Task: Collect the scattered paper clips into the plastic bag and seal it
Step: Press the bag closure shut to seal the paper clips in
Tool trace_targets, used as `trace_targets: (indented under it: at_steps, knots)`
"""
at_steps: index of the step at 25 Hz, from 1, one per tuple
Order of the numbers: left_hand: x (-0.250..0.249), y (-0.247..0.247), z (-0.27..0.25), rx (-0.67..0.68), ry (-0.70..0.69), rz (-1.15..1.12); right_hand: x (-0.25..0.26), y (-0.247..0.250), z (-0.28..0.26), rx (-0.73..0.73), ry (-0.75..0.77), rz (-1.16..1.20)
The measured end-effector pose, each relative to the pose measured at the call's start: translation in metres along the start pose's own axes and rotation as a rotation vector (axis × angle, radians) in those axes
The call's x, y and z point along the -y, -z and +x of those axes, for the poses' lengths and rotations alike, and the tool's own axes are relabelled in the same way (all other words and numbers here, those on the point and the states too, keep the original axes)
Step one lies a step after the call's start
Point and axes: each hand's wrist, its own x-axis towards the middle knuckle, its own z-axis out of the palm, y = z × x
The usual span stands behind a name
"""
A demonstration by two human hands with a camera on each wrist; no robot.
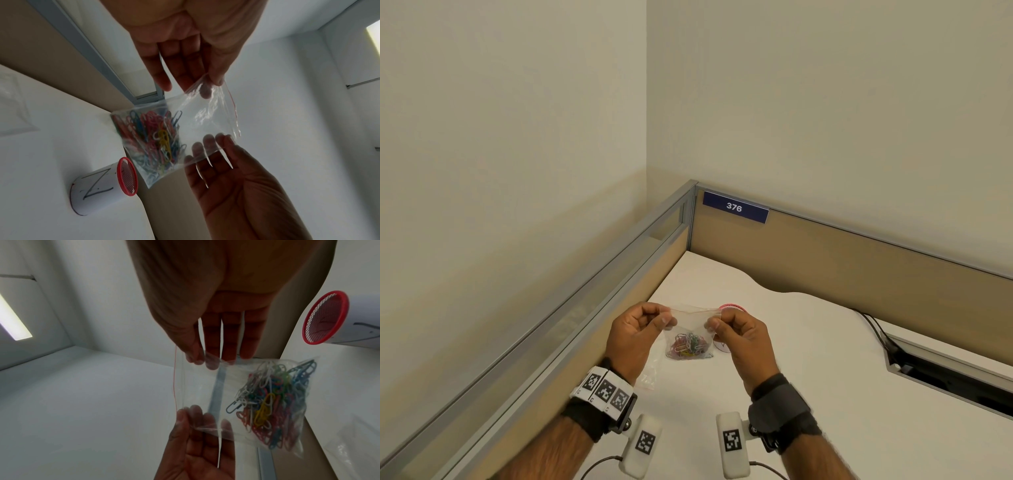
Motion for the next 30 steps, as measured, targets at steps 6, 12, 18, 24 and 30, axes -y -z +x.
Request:
trace_targets:
  at_steps: [6, 12, 18, 24, 30]
  knots:
    - [0.000, 0.007, 0.002, 0.037, -0.012, 0.094, -0.004, 0.000, 0.002, 0.009, -0.030, -0.008]
    - [0.000, 0.002, 0.002, 0.083, -0.036, 0.178, -0.003, 0.000, 0.000, 0.030, -0.038, -0.046]
    - [0.006, 0.003, -0.002, 0.170, -0.138, 0.408, 0.021, -0.022, 0.006, 0.158, 0.221, -0.606]
    - [0.006, 0.007, 0.000, 0.177, -0.141, 0.422, 0.024, -0.029, 0.011, 0.202, 0.165, -0.591]
    - [0.006, 0.004, -0.003, 0.179, -0.099, 0.388, 0.020, -0.034, 0.010, 0.203, 0.170, -0.614]
